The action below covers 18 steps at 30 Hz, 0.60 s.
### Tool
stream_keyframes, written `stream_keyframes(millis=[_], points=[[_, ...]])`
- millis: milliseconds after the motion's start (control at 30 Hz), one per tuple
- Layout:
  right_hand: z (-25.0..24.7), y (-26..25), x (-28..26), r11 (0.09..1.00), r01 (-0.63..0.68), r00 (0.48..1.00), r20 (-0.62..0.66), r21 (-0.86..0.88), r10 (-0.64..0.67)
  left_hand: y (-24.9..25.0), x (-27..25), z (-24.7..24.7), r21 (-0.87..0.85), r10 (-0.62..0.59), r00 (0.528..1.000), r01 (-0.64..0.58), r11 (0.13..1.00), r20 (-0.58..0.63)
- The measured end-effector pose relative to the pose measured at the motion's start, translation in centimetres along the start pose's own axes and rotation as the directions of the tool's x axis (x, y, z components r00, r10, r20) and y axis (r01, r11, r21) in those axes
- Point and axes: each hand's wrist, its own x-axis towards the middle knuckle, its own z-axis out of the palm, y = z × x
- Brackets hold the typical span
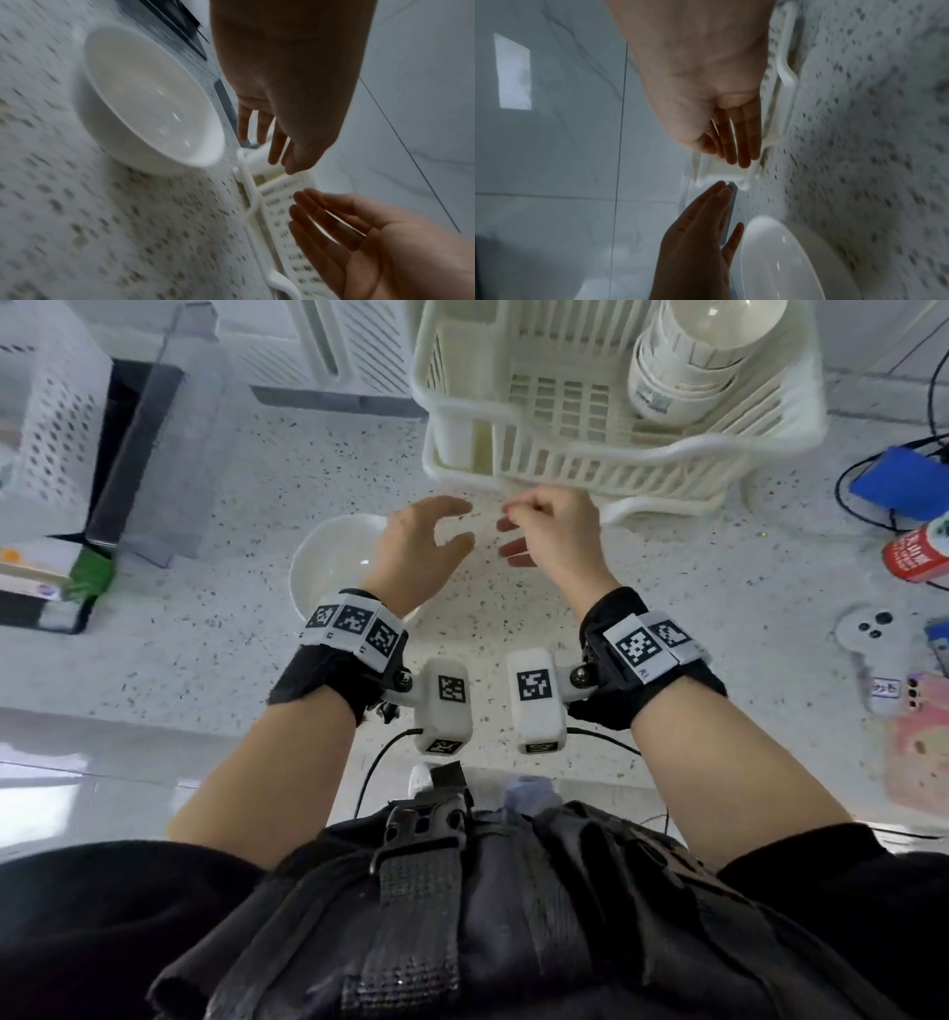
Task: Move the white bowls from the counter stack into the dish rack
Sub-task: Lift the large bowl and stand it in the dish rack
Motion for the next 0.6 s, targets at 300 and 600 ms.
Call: stream_keyframes(millis=[300, 600], points=[[10.3, 0.8, -2.0, 0.962, -0.155, 0.981, 0.076, -0.227, 0.176, -9.6, -3.1, -6.5, 0.002, -0.161, 0.984, 0.161, 0.987, -0.081], [12.9, 2.0, -2.3, 0.927, -0.350, 0.926, 0.101, -0.138, 0.364, -13.3, -3.6, -7.6, 0.062, -0.165, 0.986, 0.167, 0.984, -0.035]])
